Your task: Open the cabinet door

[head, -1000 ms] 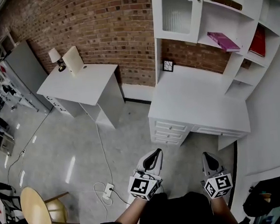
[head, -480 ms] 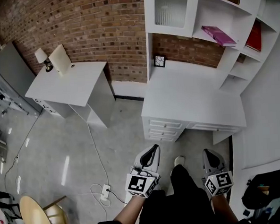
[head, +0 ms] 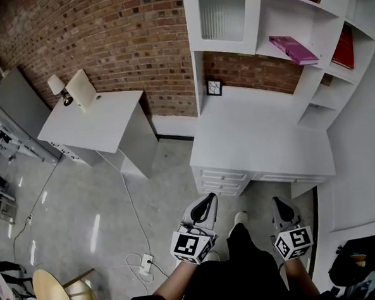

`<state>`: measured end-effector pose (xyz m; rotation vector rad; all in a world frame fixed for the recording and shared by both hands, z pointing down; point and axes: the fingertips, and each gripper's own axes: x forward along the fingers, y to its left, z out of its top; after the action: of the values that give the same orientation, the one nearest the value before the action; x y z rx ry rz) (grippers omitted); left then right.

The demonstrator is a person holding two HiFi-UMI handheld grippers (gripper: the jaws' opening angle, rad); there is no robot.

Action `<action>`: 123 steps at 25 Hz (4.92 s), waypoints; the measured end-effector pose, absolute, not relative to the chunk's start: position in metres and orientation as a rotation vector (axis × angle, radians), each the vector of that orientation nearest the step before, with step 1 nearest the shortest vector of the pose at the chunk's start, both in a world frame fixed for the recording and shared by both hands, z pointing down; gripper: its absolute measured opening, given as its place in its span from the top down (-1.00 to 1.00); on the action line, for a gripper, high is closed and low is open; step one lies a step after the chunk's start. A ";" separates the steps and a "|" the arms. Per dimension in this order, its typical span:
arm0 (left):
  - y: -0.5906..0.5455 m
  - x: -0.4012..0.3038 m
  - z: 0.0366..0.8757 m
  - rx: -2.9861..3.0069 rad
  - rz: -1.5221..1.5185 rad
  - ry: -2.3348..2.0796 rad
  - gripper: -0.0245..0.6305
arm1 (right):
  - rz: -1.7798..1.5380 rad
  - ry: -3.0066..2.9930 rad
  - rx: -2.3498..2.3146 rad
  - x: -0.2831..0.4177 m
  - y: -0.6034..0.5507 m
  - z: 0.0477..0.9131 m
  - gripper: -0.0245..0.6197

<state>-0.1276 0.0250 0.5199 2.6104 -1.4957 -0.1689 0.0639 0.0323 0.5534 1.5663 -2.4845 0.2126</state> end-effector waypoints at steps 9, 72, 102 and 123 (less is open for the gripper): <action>-0.068 -0.089 0.510 2.642 -0.153 -1.463 0.86 | 0.217 -2.481 1.641 0.106 -0.063 0.546 0.92; -0.498 0.043 0.200 2.960 -0.335 -1.520 0.86 | 0.322 -2.626 1.673 0.123 -0.468 0.429 0.92; -0.530 0.060 0.101 3.063 -0.363 -1.743 0.48 | 0.214 -2.719 1.577 0.109 -0.499 0.388 0.92; -0.511 0.050 0.102 2.993 -0.457 -1.730 0.66 | 0.200 -2.789 1.401 0.099 -0.506 0.390 0.55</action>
<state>0.0500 -0.5106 0.1016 2.9927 -1.7304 -0.4567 0.0987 -0.5057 0.3903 1.4005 -2.7886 0.2002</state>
